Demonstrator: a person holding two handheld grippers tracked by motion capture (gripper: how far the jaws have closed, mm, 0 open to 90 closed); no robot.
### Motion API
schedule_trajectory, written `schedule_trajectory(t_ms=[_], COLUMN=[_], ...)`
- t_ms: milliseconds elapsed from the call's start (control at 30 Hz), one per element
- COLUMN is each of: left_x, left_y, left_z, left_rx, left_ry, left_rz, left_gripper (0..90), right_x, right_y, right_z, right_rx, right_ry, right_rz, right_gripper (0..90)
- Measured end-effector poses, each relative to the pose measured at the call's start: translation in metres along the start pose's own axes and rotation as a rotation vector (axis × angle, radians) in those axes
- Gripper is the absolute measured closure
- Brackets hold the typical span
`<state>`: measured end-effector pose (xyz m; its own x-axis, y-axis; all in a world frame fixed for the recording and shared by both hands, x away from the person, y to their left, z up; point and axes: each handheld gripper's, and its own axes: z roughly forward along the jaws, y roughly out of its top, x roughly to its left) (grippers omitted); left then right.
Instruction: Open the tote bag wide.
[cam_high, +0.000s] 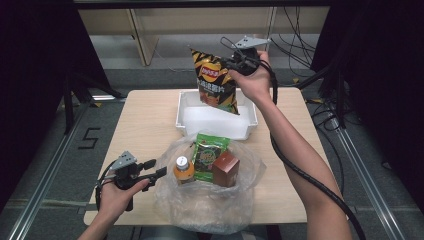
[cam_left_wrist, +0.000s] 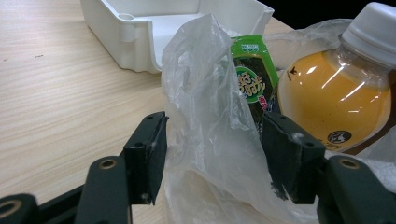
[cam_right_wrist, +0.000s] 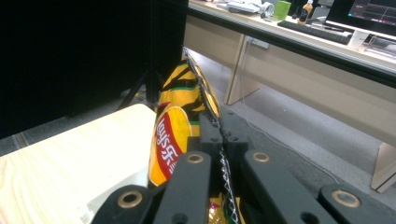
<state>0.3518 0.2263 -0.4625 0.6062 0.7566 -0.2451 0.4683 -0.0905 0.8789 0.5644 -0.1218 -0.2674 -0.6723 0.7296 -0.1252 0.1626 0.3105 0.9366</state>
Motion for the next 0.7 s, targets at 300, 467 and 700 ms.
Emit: schedule_trajectory(t_ms=[300, 467, 700], left_x=[-0.001, 0.000, -0.001], left_y=[0.000, 0.000, -0.001], left_z=[0.000, 0.000, 0.000], left_rx=[-0.001, -0.001, 0.000], left_ry=[0.002, 0.000, 0.002], left_rz=[-0.008, -0.003, -0.012], left_gripper=[41.3, 41.3, 41.3], right_x=[-0.003, -0.005, -0.007], right_y=[-0.004, -0.008, -0.012], right_z=[0.009, 0.015, 0.022], right_rx=[0.020, 0.023, 0.041], right_ry=[0.003, -0.002, 0.009], right_rz=[0.009, 0.020, 0.015], right_gripper=[90.0, 90.0, 90.0])
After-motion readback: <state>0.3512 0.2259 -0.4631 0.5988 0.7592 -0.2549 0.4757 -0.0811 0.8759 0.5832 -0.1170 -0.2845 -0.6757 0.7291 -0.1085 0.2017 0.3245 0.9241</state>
